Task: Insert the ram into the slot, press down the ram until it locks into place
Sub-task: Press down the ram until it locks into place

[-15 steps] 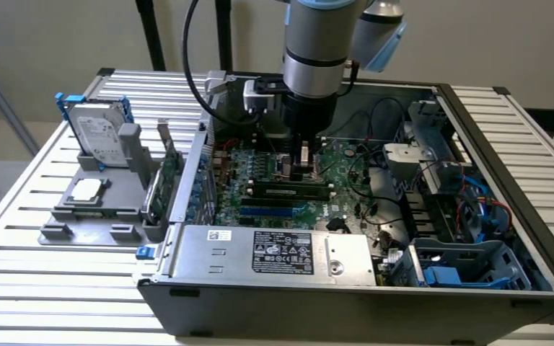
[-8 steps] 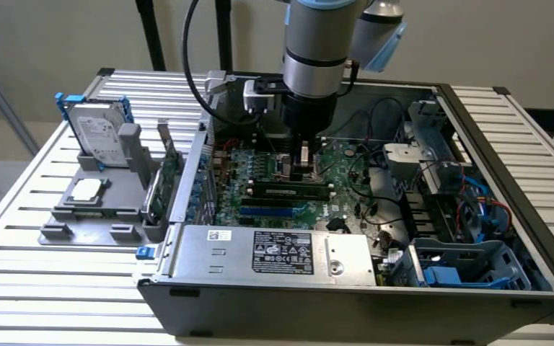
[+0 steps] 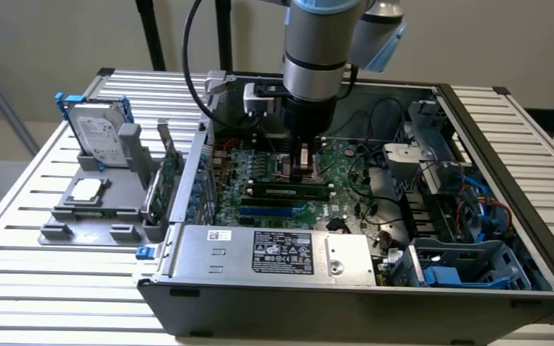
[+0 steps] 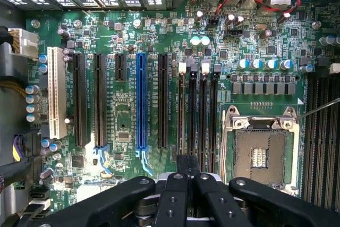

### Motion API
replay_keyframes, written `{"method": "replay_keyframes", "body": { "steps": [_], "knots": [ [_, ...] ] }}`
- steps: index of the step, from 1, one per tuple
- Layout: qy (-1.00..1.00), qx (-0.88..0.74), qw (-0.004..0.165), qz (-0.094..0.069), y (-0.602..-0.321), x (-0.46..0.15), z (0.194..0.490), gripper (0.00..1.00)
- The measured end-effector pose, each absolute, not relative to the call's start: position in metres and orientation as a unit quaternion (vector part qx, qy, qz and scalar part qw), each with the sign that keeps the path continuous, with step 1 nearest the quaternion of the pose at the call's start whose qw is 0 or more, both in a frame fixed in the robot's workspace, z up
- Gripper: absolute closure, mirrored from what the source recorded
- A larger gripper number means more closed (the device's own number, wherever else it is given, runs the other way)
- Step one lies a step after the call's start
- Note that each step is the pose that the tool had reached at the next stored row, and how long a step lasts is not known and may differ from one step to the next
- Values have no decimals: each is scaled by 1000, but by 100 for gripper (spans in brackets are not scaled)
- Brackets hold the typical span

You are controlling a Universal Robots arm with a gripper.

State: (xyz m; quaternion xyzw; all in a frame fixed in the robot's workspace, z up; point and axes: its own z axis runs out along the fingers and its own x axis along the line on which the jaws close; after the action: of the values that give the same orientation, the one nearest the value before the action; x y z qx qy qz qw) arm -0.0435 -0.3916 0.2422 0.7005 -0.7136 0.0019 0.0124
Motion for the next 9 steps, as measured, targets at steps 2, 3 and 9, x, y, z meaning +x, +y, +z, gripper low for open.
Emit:
{"method": "replay_keyframes", "body": {
  "steps": [2, 3, 9],
  "knots": [
    [-714, 700, 12, 2, -392, -44, 240, 89],
    [-714, 700, 12, 2, -392, -44, 239, 89],
    [-714, 700, 13, 2, -392, -43, 233, 89]
  ]
}}
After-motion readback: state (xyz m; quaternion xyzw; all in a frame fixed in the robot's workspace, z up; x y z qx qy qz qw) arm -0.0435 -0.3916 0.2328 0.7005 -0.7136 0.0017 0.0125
